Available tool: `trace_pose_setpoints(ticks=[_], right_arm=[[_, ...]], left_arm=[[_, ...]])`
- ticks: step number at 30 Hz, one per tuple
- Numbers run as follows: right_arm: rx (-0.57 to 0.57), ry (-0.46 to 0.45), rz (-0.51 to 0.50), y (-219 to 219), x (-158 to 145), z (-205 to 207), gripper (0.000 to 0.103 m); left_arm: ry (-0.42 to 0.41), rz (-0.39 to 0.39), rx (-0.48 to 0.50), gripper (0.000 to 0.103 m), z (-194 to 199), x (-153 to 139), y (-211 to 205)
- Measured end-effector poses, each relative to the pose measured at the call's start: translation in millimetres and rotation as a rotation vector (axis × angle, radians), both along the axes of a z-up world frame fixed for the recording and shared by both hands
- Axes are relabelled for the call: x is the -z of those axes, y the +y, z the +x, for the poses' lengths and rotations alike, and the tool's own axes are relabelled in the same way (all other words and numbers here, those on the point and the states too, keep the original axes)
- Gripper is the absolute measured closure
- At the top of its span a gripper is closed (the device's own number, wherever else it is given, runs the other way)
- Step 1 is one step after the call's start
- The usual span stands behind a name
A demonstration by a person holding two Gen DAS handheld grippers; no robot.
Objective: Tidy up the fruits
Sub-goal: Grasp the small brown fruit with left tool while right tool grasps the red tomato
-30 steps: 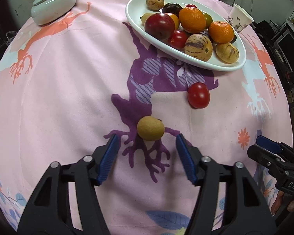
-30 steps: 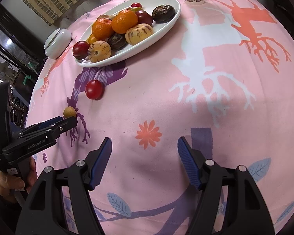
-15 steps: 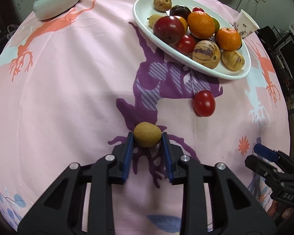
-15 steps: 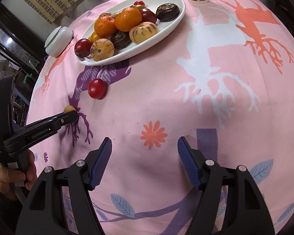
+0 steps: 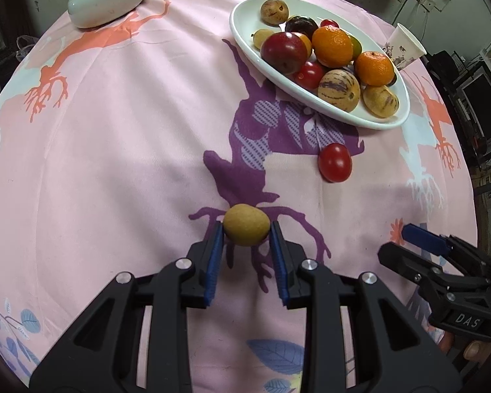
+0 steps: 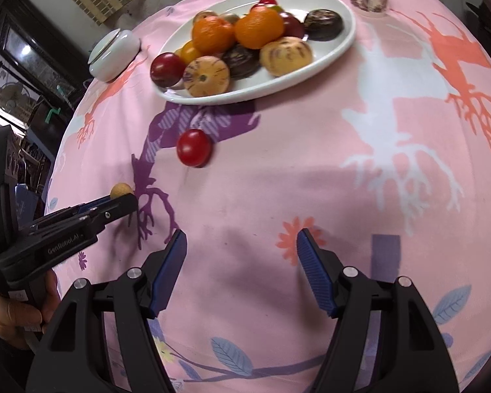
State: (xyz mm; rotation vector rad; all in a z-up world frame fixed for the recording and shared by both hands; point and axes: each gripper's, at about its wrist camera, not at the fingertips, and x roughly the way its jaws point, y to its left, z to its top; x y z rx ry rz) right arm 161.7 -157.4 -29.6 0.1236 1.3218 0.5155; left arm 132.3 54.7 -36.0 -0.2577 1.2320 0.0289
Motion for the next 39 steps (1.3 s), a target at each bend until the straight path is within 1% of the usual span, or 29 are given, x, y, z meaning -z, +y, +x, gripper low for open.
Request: trace_pose_setpoints(ticks=[2, 5, 11, 24, 33, 37, 38, 39], right_arm=[[-0.012, -0.004, -0.006, 6.9, -0.1, 1.8, 0.033], [-0.028, -0.010, -0.013, 14.9, -1.1, 4.5, 0.033], [-0.051, -0.034, -0.036, 33.0, -2.5, 14.7, 0.033], [-0.102, -0.043, -0.066, 64.0, 8.6, 30.2, 0.033], [-0.143, -0.107, -0.101, 81.8, 10.3, 36.5, 0.033], [-0.143, -0.112, -0.106, 84.8, 11.7, 38.3, 0.033], [-0.145, -0.110, -0.108, 85.2, 12.1, 38.7, 0.037], [-0.147, -0.110, -0.113, 85.4, 12.5, 38.7, 0.038]], left_arm=[[0.002, -0.012, -0.005, 0.074, -2.6, 0.8, 1.4], [0.005, -0.006, -0.004, 0.074, -4.2, 2.6, 1.9], [0.019, -0.020, -0.024, 0.074, -3.7, 8.4, 8.8], [0.016, -0.031, -0.026, 0.074, -6.8, 12.7, 14.5], [0.008, -0.033, -0.024, 0.074, -7.1, 13.0, 14.5], [0.007, -0.035, -0.024, 0.074, -7.6, 13.2, 15.0], [0.007, -0.033, -0.023, 0.074, -7.5, 13.3, 15.0], [0.007, -0.031, -0.022, 0.074, -7.6, 13.3, 15.0]])
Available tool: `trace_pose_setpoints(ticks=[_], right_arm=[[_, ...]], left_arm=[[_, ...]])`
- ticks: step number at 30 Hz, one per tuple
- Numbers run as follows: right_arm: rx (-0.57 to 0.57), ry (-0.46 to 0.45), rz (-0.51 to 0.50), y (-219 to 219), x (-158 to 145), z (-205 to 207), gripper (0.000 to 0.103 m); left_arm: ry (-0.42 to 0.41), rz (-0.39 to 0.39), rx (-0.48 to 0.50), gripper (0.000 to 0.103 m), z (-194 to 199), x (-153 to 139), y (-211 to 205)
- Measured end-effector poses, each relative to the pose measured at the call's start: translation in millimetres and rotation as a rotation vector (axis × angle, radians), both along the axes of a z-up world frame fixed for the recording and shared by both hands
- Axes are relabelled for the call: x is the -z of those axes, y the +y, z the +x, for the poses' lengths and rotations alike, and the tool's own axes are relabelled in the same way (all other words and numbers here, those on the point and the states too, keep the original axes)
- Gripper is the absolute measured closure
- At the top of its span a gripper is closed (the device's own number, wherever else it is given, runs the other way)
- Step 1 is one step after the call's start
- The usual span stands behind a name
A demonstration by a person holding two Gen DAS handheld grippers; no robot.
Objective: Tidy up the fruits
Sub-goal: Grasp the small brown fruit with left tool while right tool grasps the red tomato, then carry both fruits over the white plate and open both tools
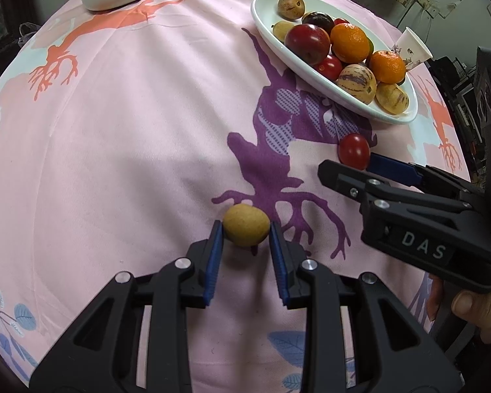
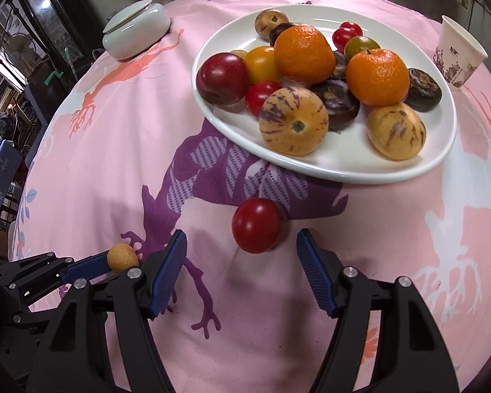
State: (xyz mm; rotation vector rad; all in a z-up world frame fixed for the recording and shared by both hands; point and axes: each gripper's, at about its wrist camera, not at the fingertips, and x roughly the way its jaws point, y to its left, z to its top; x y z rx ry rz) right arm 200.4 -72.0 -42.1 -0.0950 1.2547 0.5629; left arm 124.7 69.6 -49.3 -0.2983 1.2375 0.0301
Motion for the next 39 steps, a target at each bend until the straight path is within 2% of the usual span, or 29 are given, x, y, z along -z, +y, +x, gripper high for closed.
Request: trace_pose_setpoints(ticks=[3, 7, 15, 25, 32, 39], right_arm=[[0.006, 0.002, -0.002, -2.1, -0.5, 1.6, 0.048], [0.019, 0.001, -0.015, -7.2, -0.9, 5.8, 0.074], [0.021, -0.003, 0.004, -17.5, -7.0, -1.2, 0.075], [0.062, 0.037, 0.040, -63.6, -15.8, -22.2, 0.075], [0.106, 0.045, 0.065, -88.4, -20.9, -25.4, 0.075], [0.126, 0.014, 0.117, -98.6, -38.0, -20.9, 0.075]], left_arm=[[0.000, 0.006, 0.002, 0.074, 0.3, -0.4, -1.2], [0.000, 0.011, 0.004, 0.074, 0.6, -0.6, -2.5], [0.003, 0.019, 0.009, 0.074, 1.7, -0.5, -4.0], [0.014, 0.020, 0.013, 0.074, 1.7, -2.5, -7.8], [-0.014, 0.033, 0.044, 0.076, 3.2, -18.3, -16.8], [-0.059, 0.042, 0.072, 0.077, 11.4, -40.5, -26.0]])
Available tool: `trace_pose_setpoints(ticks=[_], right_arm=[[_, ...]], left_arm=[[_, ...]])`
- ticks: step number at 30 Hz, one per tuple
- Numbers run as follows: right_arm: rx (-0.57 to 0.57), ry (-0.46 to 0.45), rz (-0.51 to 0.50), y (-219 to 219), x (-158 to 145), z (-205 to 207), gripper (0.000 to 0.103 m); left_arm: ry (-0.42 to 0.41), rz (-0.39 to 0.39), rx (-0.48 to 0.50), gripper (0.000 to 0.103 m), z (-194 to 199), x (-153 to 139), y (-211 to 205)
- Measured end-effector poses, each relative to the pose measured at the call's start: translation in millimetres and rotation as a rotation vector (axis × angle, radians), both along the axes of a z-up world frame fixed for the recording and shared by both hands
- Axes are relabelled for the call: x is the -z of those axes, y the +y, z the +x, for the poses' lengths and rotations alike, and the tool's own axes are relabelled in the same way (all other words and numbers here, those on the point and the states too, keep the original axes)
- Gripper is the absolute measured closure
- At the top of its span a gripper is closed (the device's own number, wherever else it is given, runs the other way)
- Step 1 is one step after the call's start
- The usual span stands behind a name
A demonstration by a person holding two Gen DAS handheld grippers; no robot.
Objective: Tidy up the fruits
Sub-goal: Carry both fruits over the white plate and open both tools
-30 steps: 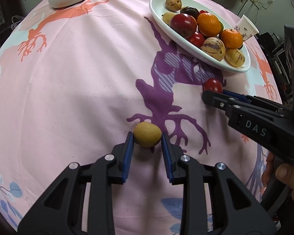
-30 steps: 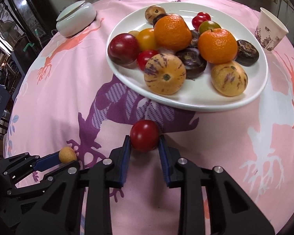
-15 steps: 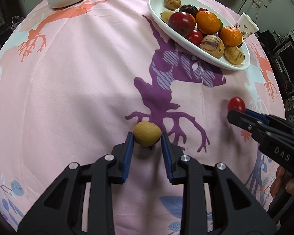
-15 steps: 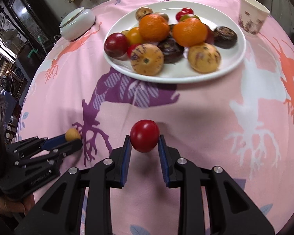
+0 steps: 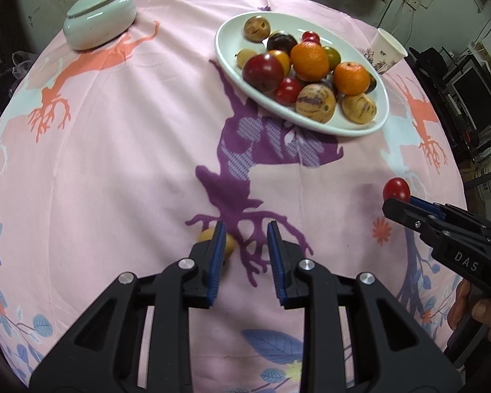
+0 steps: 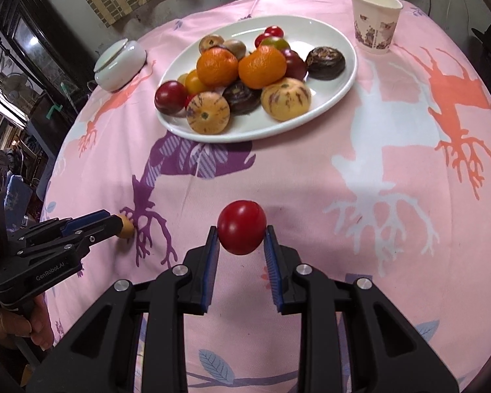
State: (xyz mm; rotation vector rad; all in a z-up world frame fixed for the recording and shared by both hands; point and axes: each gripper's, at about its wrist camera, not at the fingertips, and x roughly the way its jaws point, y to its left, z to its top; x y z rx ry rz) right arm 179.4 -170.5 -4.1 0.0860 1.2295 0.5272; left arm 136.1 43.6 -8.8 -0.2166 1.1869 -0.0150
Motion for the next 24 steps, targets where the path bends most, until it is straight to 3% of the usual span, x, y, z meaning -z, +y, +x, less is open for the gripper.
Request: trace_pose_setpoints(ticks=[10, 14, 24], right_arm=[[-0.015, 0.014, 0.019, 0.8, 4.8, 4.7, 0.075], [-0.030, 0.025, 0.019, 7.5, 7.7, 1.2, 0.075], [-0.042, 0.033, 0.021, 9.8, 6.5, -5.2, 0.075]], left_arm=[[0.030, 0.024, 0.024, 0.077, -15.8, 12.3, 7.9], [0.053, -0.019, -0.002, 0.077, -19.1, 22.5, 14.2], [0.063, 0.004, -0.024, 0.069, -4.7, 36.1, 16.1]])
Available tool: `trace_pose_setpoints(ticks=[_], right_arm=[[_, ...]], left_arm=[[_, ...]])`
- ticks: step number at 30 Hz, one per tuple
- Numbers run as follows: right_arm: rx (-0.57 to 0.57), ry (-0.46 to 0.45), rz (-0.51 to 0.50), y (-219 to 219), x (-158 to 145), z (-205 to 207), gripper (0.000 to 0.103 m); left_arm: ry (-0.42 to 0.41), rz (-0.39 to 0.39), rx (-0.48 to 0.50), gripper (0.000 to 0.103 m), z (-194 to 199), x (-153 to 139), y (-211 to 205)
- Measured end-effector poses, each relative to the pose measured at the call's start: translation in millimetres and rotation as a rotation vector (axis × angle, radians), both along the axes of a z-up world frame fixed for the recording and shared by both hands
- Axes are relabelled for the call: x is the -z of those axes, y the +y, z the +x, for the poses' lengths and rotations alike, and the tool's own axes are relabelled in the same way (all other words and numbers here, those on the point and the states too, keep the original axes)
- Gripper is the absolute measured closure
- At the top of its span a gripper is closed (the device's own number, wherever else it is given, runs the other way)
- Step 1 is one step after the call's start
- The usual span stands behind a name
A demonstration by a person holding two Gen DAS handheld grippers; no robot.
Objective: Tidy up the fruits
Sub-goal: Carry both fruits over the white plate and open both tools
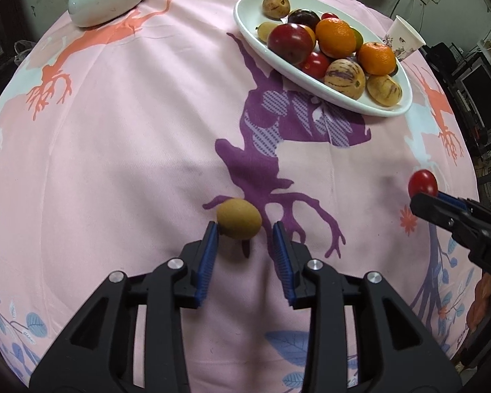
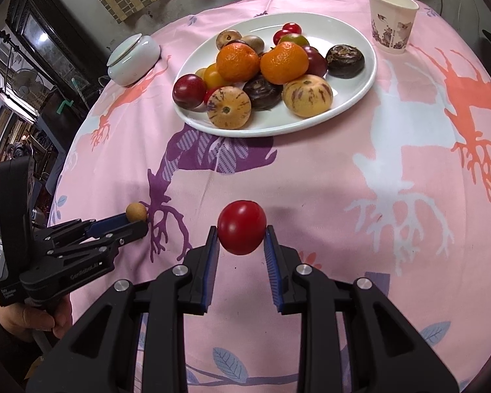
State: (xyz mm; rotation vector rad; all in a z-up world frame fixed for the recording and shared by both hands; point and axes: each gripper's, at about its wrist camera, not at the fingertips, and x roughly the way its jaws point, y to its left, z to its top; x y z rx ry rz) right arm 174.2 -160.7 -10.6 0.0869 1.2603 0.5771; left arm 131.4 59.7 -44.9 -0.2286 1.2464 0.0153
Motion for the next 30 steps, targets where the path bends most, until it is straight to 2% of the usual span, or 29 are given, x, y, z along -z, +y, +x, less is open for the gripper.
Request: trace_pose_setpoints(ticks=[3, 6, 15, 24, 30], right_arm=[[-0.001, 0.004, -0.002, 0.4, 0.9, -1.3, 0.075], [-0.005, 0.007, -0.004, 1.6, 1.5, -1.4, 0.075], [-0.012, 0.006, 0.003, 3.4, 0.4, -1.0, 0.075], [-0.007, -0.027, 0.016, 0.8, -12.1, 6.2, 0.075], [-0.001, -0.107, 0.040, 3.2, -37.7, 30.6, 0.075]], left_arm=[[0.000, -0.001, -0.013, 0.069, 3.8, 3.5, 3.9], [-0.007, 0.018, -0.007, 0.075, 6.9, 4.4, 4.2], [-0.014, 0.006, -0.005, 0.075, -4.4, -2.9, 2.7], [-0.095, -0.002, 0.035, 0.075, 7.2, -41.2, -11.5], [-0.183, 0.007, 0.092, 0.075, 48.8, -73.1, -28.5]])
